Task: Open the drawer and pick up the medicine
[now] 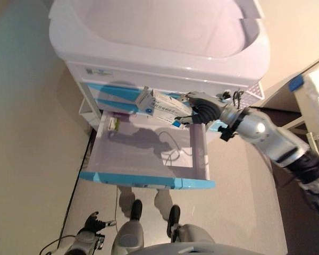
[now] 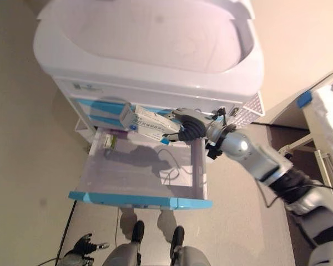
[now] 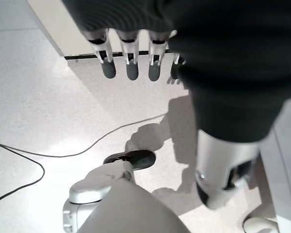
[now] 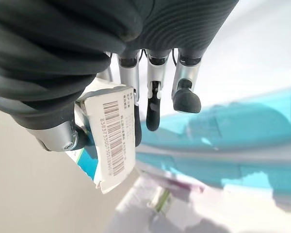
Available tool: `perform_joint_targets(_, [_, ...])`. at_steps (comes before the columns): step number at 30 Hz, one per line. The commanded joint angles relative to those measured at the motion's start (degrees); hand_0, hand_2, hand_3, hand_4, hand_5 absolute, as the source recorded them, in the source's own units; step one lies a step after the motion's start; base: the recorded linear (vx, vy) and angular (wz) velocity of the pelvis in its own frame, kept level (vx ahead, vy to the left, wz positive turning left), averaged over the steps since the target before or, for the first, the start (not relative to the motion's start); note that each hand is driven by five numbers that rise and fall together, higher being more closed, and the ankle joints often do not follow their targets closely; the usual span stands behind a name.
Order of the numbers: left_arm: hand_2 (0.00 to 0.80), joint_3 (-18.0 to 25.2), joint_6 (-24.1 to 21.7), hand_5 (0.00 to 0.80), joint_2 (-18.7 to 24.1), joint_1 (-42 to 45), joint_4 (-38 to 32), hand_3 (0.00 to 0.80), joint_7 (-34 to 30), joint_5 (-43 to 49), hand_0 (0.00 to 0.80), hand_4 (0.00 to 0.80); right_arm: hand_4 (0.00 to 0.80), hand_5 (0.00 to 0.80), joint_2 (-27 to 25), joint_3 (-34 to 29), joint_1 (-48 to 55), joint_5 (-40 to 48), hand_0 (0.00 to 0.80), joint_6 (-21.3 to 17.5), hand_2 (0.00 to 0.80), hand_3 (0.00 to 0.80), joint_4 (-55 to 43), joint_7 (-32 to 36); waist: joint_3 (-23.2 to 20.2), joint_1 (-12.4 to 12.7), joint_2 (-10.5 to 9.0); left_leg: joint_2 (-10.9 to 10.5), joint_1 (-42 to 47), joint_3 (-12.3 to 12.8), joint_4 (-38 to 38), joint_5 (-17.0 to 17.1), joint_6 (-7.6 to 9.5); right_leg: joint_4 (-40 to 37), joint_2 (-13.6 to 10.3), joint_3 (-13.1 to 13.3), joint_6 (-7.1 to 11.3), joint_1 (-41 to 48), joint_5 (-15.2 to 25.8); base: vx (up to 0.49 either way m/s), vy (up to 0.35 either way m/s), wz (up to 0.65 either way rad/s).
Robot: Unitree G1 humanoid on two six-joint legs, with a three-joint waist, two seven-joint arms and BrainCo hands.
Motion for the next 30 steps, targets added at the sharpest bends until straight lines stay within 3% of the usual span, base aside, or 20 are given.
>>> perform_joint_targets(1, [0.0,1.1,-0.4,0.0,0.1,0.2,2.9,0.0,-1.3,1.8,0.0,0.0,0.8,0.8,-2.2,1.1,-4.3,9.5,0.8,-1.9,0.8,0.8,-3.9,1.9,-2.0,0.7,-0.78,-2.3,-0.4,1.2,1.4,-2.8,1.76,2.5,0.0,0.8,3.09,-1.1,0.6,0.074,-0.004,-0.07])
perform_joint_targets(2, [0.0,1.4,-0.5,0.0,0.0,1.0,3.2,0.0,-1.8,1.6,0.0,0.0,0.8,0.8,-5.5,0.7,-6.1,13.4,0.8,-2.2,0.8,0.8,-5.7,2.4,-3.1,0.5,-0.98,-2.2,0.3,1.5,1.1,-2.9,1.63,2.0,0.1,0.8,3.19,-0.3,0.7,0.049,-0.001,-0.03])
perform_joint_targets(8, [0.0,1.0,-0.6,0.0,-0.2,2.9,3.6,0.0,-2.6,1.6,0.0,0.0,0.8,0.8,-11.4,2.0,-11.1,16.0,0.8,-2.0,0.8,0.8,-2.0,1.1,-5.3,0.6,-1.73,-2.0,2.0,1.5,0.3,-3.0,1.33,0.6,0.1,0.6,3.36,1.7,0.8,0.061,-0.008,-0.05])
perform_joint_targets(14, [0.0,-0.4,-0.5,0.0,0.0,4.3,4.5,0.0,-2.6,0.8,0.0,0.0,0.8,0.8,-11.7,7.5,-21.1,13.5,0.8,-1.7,0.8,0.8,11.2,-2.4,-6.9,0.9,-2.62,-1.8,2.5,1.5,-0.3,-3.0,1.08,-0.3,0.2,0.1,3.43,2.6,1.0,0.024,-0.005,0.02])
perform_joint_targets(18, [0.0,-1.8,-0.2,0.0,0.3,4.5,5.3,0.0,-1.9,0.1,0.0,0.0,0.8,0.8,-6.7,13.4,-29.6,5.5,0.8,-0.7,0.8,0.8,26.8,-6.1,-6.9,1.4,-3.16,-1.7,2.4,1.2,-0.4,-2.9,1.06,-0.3,0.2,-0.2,3.3,2.6,1.1,0.003,-0.003,0.02])
perform_joint_targets(20, [0.0,-2.8,0.2,0.0,0.6,4.2,5.9,0.0,-1.4,-0.6,0.0,0.0,0.8,0.8,0.0,14.8,-33.5,-1.4,0.8,1.2,0.8,0.8,39.5,-8.5,-6.7,2.1,-3.45,-1.7,2.2,0.7,-0.3,-2.8,1.17,-0.2,0.3,-0.4,3.13,2.6,1.1,0.004,-0.004,0.02])
perform_joint_targets(21, [0.0,-2.8,0.2,0.0,0.6,4.2,5.9,0.0,-1.4,-0.6,0.0,0.0,0.8,0.8,0.1,14.9,-33.6,-1.4,0.8,1.1,0.8,0.8,39.7,-8.5,-6.7,2.0,-3.44,-1.7,2.2,0.7,-0.3,-2.8,1.17,-0.2,0.3,-0.4,3.13,2.6,1.1,0.003,-0.013,0.06])
perform_joint_targets(22, [0.0,-3.5,0.3,0.0,0.8,3.8,6.1,0.0,-1.2,-1.5,0.0,0.0,0.8,0.8,5.0,15.3,-35.9,-6.3,0.8,2.4,0.8,0.8,49.3,-10.3,-6.3,2.6,-3.59,-1.8,1.9,0.2,0.0,-2.8,1.31,0.0,0.3,-0.6,3.03,2.4,1.0,0.0,-0.007,0.1])
perform_joint_targets(30, [0.0,-4.9,0.1,0.0,1.3,2.2,6.1,0.0,-0.3,-3.1,0.0,0.0,0.8,0.8,14.4,14.0,-38.7,-19.4,0.8,5.0,0.8,0.8,69.8,-15.8,-5.0,4.7,-3.72,-2.4,0.3,-2.3,0.3,-2.3,1.67,0.3,0.1,-2.4,2.86,2.1,0.7,-0.001,-0.014,0.18])
